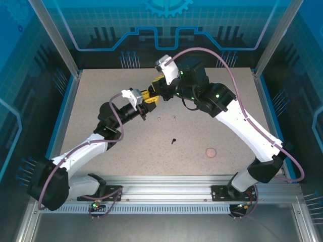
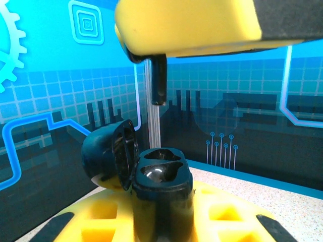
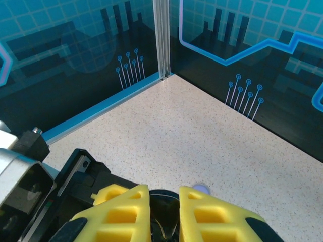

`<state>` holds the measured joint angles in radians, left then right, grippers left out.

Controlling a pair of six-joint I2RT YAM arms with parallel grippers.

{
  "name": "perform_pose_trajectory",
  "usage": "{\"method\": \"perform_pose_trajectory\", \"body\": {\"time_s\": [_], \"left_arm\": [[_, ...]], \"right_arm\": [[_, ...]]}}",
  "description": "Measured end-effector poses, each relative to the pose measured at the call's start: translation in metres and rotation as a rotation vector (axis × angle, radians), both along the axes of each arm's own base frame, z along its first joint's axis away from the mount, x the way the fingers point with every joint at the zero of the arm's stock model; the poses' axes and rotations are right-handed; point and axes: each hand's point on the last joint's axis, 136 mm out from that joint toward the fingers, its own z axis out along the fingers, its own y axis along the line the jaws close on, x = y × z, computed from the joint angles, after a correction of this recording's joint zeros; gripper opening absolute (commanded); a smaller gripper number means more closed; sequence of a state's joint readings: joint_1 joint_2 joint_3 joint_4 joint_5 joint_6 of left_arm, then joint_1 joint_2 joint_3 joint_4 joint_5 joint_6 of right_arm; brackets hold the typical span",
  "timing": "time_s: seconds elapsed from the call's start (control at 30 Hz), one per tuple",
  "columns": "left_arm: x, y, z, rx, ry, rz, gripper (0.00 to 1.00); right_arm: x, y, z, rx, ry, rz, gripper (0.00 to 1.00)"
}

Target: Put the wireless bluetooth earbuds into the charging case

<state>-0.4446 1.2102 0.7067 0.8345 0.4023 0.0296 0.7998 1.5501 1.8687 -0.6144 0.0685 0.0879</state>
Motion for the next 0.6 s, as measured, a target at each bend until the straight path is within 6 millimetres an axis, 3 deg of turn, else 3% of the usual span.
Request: {"method": "perform_pose_trajectory", "body": {"time_s": [0.3,0.6], "left_arm": [[0.001,-0.001,0.001,0.005,0.002,0.0,0.0],[0.0,-0.002,0.001,0.005,0.003,-0.003,0.0]], "right_arm": [[-0.006,-0.002,-0.017,-0.027,0.025,0.018,0.15],[-0.01,0.0,-0.018,-0.022,0.031,0.036,0.15]]}}
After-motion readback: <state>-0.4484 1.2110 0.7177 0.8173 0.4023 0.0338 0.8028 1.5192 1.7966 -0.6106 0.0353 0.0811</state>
